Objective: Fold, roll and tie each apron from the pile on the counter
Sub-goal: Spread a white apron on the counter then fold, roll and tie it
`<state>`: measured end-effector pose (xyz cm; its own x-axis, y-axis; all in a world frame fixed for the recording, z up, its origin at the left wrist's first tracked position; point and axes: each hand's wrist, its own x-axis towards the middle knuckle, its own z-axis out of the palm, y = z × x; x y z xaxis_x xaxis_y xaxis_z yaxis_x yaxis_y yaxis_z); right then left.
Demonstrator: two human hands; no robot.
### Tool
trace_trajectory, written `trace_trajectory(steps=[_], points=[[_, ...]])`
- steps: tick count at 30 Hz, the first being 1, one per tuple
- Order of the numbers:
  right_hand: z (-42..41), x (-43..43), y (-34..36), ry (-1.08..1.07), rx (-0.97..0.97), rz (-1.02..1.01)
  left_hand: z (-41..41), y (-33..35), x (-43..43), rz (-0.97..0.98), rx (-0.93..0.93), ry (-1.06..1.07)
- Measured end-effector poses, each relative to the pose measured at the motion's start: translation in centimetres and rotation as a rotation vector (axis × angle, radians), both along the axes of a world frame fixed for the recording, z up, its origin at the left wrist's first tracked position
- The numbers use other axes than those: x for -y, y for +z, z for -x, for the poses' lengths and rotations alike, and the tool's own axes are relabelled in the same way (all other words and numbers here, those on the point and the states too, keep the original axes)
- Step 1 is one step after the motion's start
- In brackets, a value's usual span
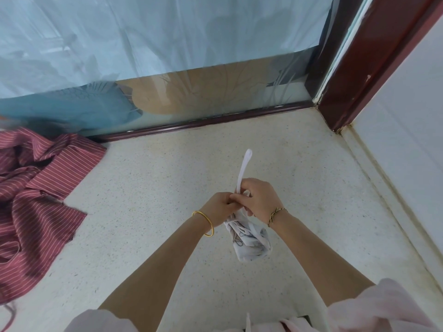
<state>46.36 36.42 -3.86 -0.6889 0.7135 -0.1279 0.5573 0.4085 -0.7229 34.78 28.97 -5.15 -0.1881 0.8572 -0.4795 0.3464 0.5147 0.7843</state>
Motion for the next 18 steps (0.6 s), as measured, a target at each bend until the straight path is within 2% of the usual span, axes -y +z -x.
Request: trace_trajectory(steps=[5,10,12,15,18], points=[[-0.1,-0.5,0.0,-0.027,-0.024,0.192,0.0,0.1,-0.5,0.05,0.182,0.23],[-0.1,-0.3,-0.9,0.011,0.053,0.051,0.6,-0.2,-0.9,0.056,0.15,0.307],[0.0,-0.2,-1.2,0.029,0.111,-0.033,0.7,-0.1,-0.8,0.071,0.211,0.316],[-0.1,0.0,-1.5,-0.042,0.108,-0.04,0.8,0.0,-1.0,0.06,0.3,0.387],[-0.4,0.2,-1.9,-0.07,0.084,-0.011,0.9,-0.1,-1.1,0.031,0.278,0.442]])
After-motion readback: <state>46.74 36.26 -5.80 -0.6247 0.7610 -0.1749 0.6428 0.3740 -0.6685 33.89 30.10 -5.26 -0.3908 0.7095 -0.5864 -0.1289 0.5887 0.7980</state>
